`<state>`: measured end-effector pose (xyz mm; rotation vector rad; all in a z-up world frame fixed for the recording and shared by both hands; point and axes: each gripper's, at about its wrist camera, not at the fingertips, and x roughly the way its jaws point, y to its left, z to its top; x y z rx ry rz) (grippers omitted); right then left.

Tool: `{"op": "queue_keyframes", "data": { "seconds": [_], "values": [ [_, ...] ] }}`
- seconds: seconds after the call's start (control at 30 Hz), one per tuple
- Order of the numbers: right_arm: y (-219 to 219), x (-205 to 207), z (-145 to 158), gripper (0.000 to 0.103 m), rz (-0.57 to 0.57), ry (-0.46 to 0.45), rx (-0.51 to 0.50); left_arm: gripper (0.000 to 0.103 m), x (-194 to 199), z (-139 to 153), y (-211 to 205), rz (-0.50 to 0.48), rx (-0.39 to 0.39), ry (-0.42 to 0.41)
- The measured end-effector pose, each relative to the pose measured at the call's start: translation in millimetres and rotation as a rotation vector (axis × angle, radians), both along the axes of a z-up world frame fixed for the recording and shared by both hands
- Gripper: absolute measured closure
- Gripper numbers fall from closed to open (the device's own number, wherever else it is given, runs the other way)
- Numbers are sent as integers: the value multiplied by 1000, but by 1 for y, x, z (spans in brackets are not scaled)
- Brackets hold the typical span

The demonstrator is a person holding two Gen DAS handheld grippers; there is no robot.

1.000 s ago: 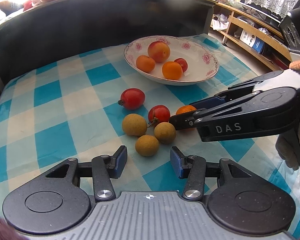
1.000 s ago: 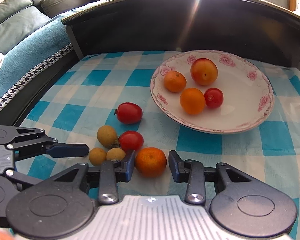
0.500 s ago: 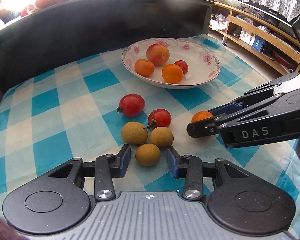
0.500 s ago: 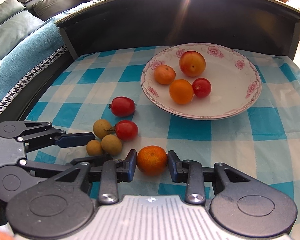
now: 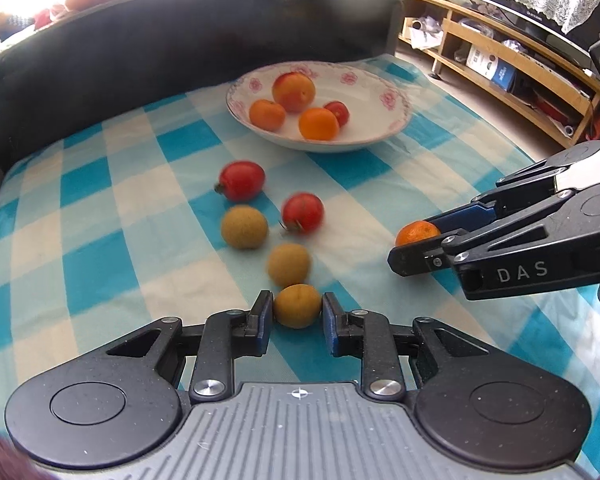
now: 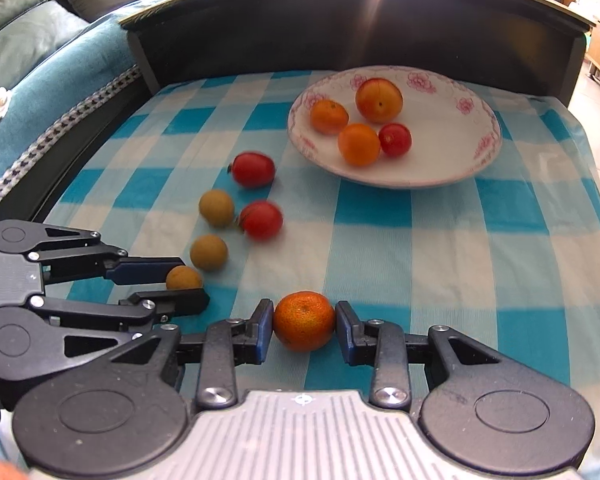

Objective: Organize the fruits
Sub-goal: 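Close the right gripper on the mandarin while the left closes on the longan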

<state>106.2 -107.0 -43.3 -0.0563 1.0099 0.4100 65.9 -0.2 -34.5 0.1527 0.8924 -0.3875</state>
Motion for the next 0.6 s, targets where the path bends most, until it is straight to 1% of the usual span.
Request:
{"op": "queue_keyframes", "data": {
  "seconds": [0.1,0.17,0.37,0.5,0.6],
  "values": [
    [0,-13,-2,66,4,5,-23,69,-12,0,-2,-5,3,5],
    [1,-19,-2,66,4,-7,-38,69,-18,-1,-4,-9,12,-2],
    [2,-27,-3,66,10,-33,-53,65,-22,-4,-6,-16,20,-29],
    [1,-30,-3,65,16,-42,-47,54,-26,-5,-10,-29,45,-54],
    [0,-30,-3,62,8,-41,-43,48,-25,-5,-8,-14,41,-53]
  ]
}}
